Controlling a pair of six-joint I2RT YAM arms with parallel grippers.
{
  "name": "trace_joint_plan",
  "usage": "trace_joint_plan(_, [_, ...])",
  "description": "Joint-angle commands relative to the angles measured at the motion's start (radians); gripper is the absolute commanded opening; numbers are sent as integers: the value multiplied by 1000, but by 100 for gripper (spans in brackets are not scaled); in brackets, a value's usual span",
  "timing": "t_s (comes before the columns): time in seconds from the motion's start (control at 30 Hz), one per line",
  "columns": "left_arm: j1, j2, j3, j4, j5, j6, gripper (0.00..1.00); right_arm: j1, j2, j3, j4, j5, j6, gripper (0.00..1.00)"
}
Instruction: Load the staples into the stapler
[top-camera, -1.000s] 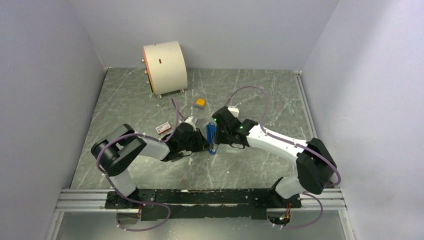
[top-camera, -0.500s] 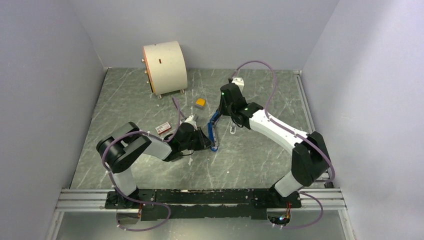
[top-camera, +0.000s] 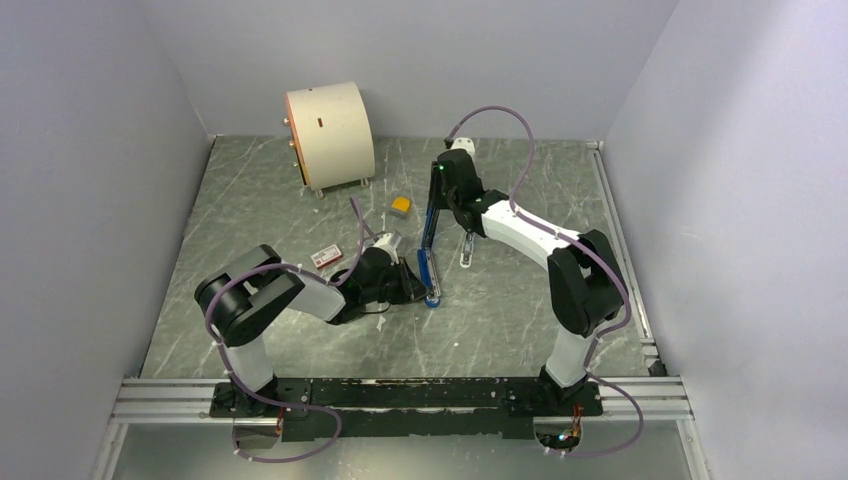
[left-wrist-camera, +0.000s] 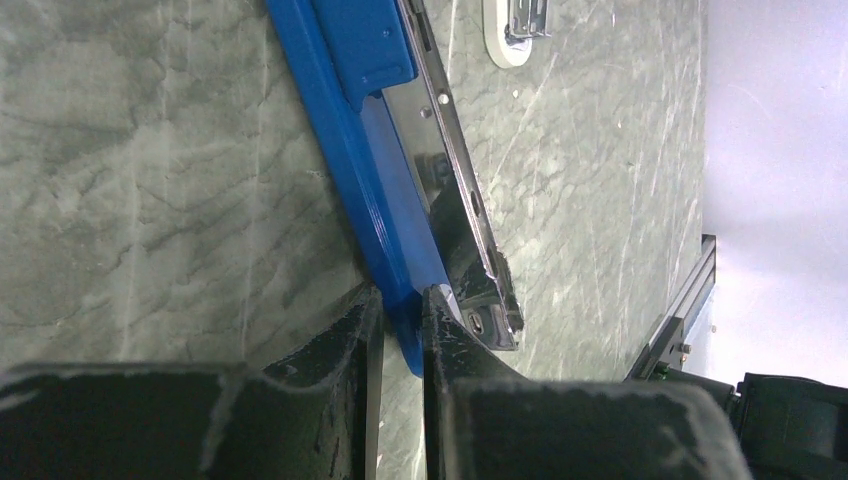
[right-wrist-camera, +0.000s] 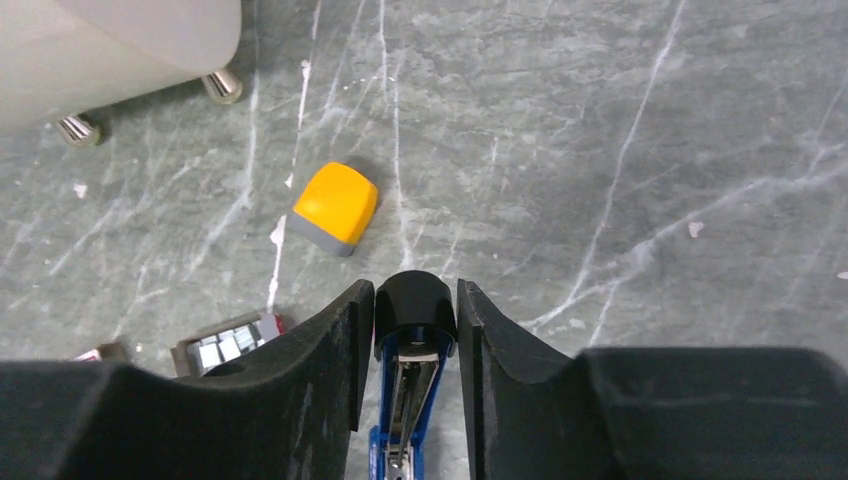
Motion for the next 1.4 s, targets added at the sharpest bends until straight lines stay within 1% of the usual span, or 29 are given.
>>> trace_joint_plan(0.0, [-35, 38, -35, -212, 22, 91, 9, 2, 10, 9, 68, -55, 21, 43])
trace_joint_plan(0.03, [-36, 36, -34, -214, 23, 92, 9, -1, 10, 4, 67, -53, 22, 48])
trace_joint_plan(0.13, [-34, 38, -30, -217, 35, 84, 10, -3, 19, 9, 46, -52, 13, 55])
trace_joint_plan(0.23, [-29, 50, -29, -209, 55, 67, 11, -16, 32, 25, 14, -84, 16, 60])
trace_joint_plan(0.3, [-17, 57, -38, -177, 92, 42, 11, -21, 31, 28, -4, -102, 22, 63])
trace_joint_plan(0.43, [15, 69, -53, -137, 149, 3, 13, -28, 2, 14, -31, -109, 34, 72])
trace_joint_plan(0.53, [37, 76, -62, -109, 189, -24, 15, -33, -19, 4, -60, -105, 41, 76])
trace_joint_plan(0.6, [52, 86, -60, -106, 205, -33, 16, -34, -32, -3, -76, -100, 45, 77])
trace_joint_plan(0.77, [58, 94, -39, -160, 168, -16, 20, -35, -85, -32, -86, -80, 55, 77])
trace_joint_plan(1.07, [58, 76, -35, -249, 65, 5, 26, -35, -200, -93, -68, -59, 59, 77])
trace_joint_plan(1.27, [59, 49, -10, -340, -10, 16, 26, -35, -288, -139, -74, -38, 64, 74])
trace_joint_plan(1.37, [58, 24, -6, -378, -49, 15, 30, -35, -332, -166, -74, -30, 65, 74])
